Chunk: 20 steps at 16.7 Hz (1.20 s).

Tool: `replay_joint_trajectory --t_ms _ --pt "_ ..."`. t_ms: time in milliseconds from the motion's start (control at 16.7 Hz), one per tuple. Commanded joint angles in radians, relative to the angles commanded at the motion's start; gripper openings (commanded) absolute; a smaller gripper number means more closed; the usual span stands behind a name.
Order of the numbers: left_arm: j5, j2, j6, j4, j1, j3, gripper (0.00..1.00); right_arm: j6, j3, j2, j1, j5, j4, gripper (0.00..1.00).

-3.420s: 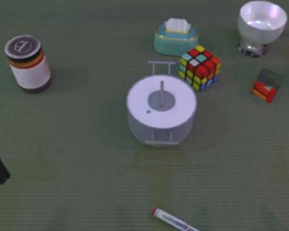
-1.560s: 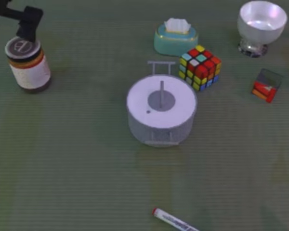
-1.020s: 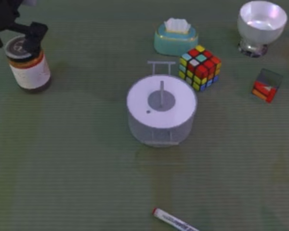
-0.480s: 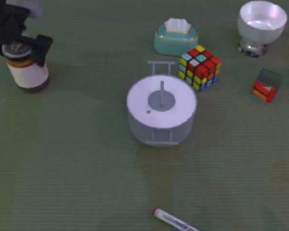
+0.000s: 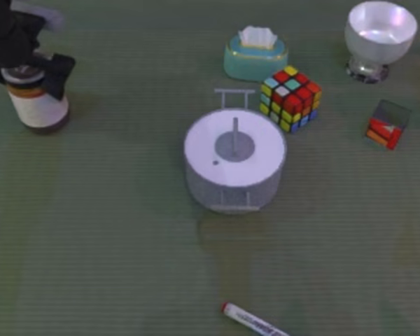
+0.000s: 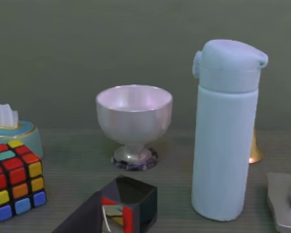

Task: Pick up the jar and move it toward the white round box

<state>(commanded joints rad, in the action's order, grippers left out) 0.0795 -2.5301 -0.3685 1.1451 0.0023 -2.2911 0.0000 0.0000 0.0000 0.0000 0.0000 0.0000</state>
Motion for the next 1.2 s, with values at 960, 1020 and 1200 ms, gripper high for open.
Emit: replay_joint_trajectory --t_ms 960,1020,1200 --pt "0.0 0.0 0.0 0.0 0.0 0.0 0.0 0.0 0.0 0.0 0.0 0.0 0.0 1.0" --pt "0.0 0.0 0.0 0.0 0.0 0.0 0.0 0.0 0.0 0.0 0.0 0.0 0.0 1.0" --pt "0.0 0.005 -0.001 0.0 0.001 0.002 0.0 0.0 0.0 0.0 0.0 0.0 0.0 1.0"
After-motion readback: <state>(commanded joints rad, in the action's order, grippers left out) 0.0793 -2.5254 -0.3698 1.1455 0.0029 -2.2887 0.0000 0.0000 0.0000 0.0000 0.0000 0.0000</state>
